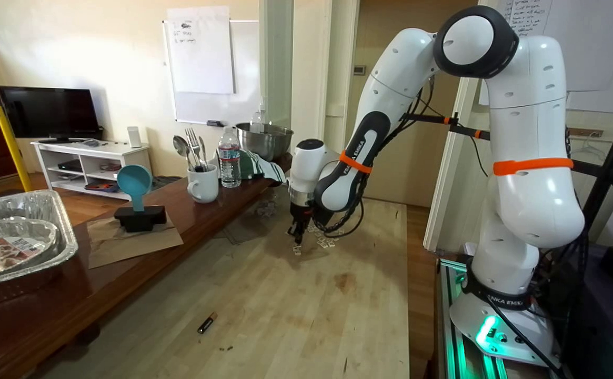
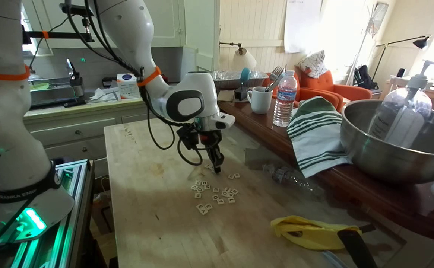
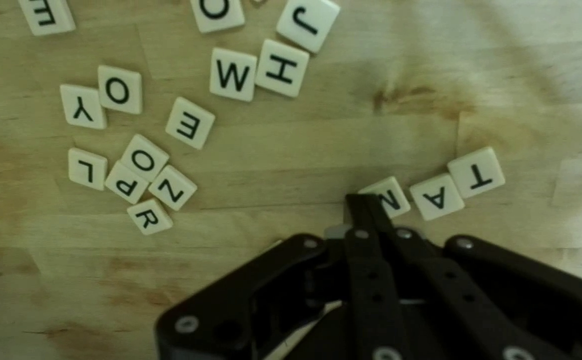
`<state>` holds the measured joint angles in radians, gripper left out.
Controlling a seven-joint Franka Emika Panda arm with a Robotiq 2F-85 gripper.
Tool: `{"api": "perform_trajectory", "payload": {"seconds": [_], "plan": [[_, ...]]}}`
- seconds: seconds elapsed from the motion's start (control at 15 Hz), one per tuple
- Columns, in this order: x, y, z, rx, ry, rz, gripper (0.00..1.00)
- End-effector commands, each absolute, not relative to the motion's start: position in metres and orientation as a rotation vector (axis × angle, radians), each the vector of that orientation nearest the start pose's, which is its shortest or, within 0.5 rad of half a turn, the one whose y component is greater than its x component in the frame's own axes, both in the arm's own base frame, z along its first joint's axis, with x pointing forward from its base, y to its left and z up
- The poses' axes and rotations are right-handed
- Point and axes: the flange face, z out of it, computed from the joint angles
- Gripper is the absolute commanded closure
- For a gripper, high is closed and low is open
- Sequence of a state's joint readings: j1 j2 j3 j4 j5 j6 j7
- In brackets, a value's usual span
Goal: Spell the word tame using the tile letters
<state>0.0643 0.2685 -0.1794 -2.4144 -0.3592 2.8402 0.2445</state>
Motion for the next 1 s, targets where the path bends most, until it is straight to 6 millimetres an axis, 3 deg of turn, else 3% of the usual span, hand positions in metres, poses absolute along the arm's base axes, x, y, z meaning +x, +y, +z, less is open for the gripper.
{"api": "perform_trajectory", "payload": {"seconds": [0.0,0.93], "plan": [[0.5083,-0.0387,0.208,-3.305,0.078,-0.22,1.0],[0.5084,-0.0315,0.2072,-3.29,0.069,-0.215,1.0]]}}
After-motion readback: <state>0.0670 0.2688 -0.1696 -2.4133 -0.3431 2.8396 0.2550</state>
